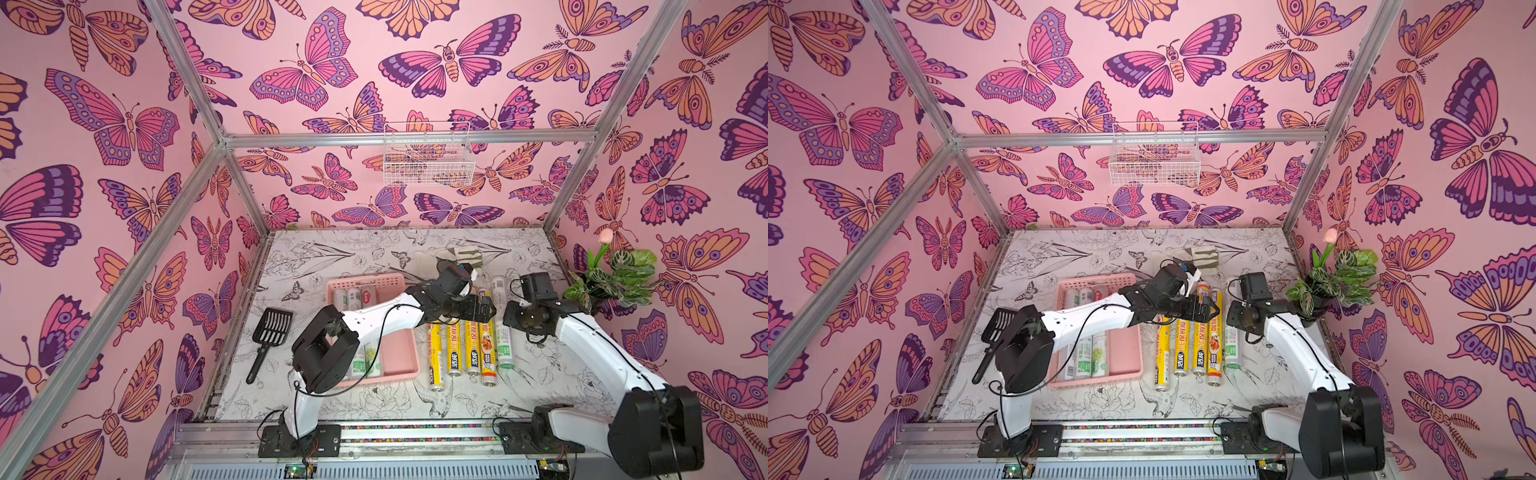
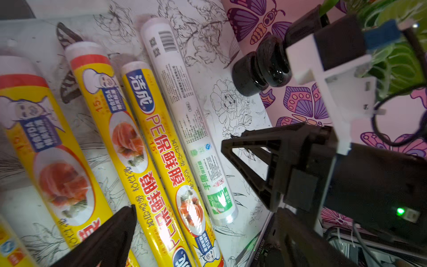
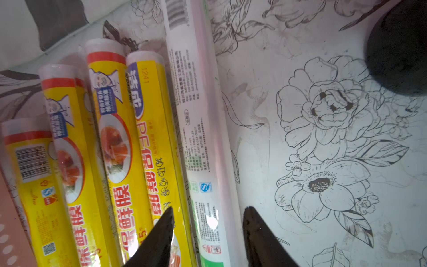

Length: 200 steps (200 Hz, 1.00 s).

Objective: Put the plastic wrap into the basket
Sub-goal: Pick up the plastic wrap from the center of the board.

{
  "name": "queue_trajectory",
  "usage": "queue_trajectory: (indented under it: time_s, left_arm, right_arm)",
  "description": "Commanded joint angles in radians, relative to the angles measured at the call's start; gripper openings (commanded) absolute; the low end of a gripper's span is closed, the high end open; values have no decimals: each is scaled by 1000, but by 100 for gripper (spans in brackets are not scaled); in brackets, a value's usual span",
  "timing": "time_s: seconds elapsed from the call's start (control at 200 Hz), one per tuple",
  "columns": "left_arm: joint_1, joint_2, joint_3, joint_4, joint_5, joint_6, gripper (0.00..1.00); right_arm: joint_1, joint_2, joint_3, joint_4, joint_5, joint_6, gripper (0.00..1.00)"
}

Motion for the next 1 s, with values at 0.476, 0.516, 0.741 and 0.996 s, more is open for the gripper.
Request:
queue_trajectory:
  time_s: [0.476, 0.516, 0.741, 0.996]
  left_arm:
    - [10, -35, -30, -61, 7, 28, 100]
    - [13, -37, -31, -62, 8, 29, 100]
    - [21, -36, -31, -63, 18, 31, 100]
    - [29, -47, -39, -70, 21, 36, 100]
  right_arm:
    - [-23, 389, 275, -116, -26, -139, 56]
    - [-23, 403, 283, -122, -10, -150, 56]
    - [-25, 478, 327, -141, 26, -181, 57]
    - [-23, 558, 364, -149, 16, -223, 59]
